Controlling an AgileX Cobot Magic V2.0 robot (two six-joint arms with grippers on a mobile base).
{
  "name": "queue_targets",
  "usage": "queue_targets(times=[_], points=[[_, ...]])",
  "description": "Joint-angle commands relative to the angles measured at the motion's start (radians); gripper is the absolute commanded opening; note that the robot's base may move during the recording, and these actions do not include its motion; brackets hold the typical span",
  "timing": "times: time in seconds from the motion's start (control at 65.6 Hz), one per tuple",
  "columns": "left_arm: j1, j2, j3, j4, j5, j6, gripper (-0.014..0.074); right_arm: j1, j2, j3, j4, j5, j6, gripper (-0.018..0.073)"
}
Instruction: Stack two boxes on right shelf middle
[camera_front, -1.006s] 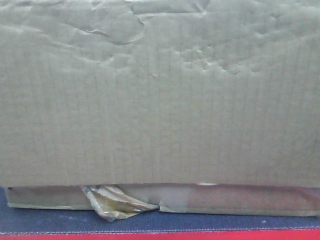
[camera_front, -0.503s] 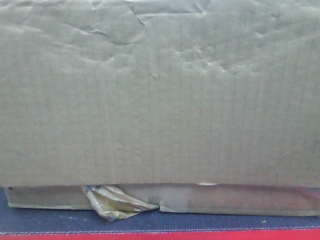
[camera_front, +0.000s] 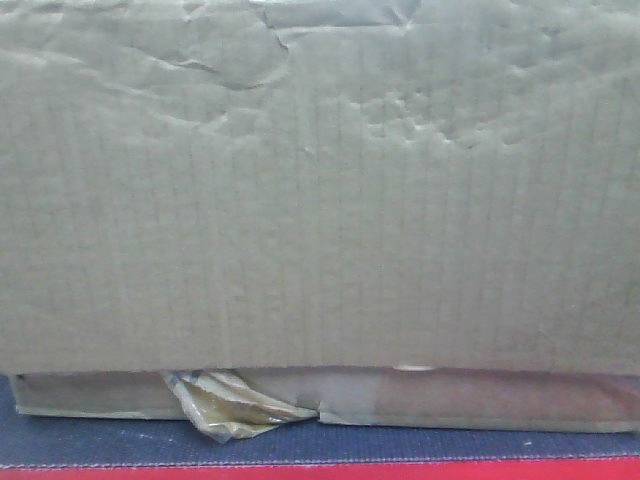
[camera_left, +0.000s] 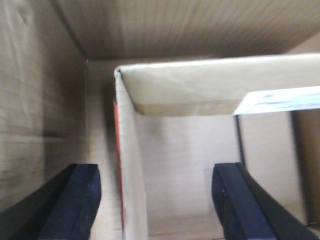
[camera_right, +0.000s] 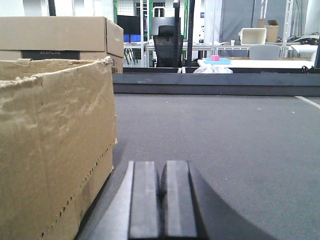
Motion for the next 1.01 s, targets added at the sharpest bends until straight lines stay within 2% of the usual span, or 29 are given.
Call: queue_targets(times=[0.0,0.076,0.198,0.29,0.396,0.564,0.991], points=[[-0.005,-0.046,-0.058,0.0,0.033,0.018,0.0391,-0.003,-0.004,0.0,0.004,-0.02,-0.003,-0.0162],[-0.005,-0.072,-0.109,0.002,0.033,0.031,0.0391,-0.003,-0.004,0.0,0.004,-0.02,-0.003,-0.0162],[0.006,-0.117,-0.149,0.049,0.033,0.054,0.0391,-0.003,-0.004,0.0,0.004,-0.02,-0.003,-0.0162],[0.043,-0.147,-0.137,0.059,0.033,0.076,0.0391,-0.003,-0.004,0.0,0.004,-0.02,-0.003,-0.0162],[0.107,-0.155,-0.104,0.029,0.033,0.096,0.0391,-0.003,-0.004,0.0,0.004,-0.02,-0.003,-0.0162],[0.19,-0.156,0.009,-0.09,0.033,0.159,0.0391,-0.003,-0.004,0.0,0.004,-0.02,-0.003,-0.0162],[0.196,-0.156,0.258,-0.154,0.033,0.163,0.0391,-0.003,-0.004,0.0,0.004,-0.02,-0.003,-0.0162]])
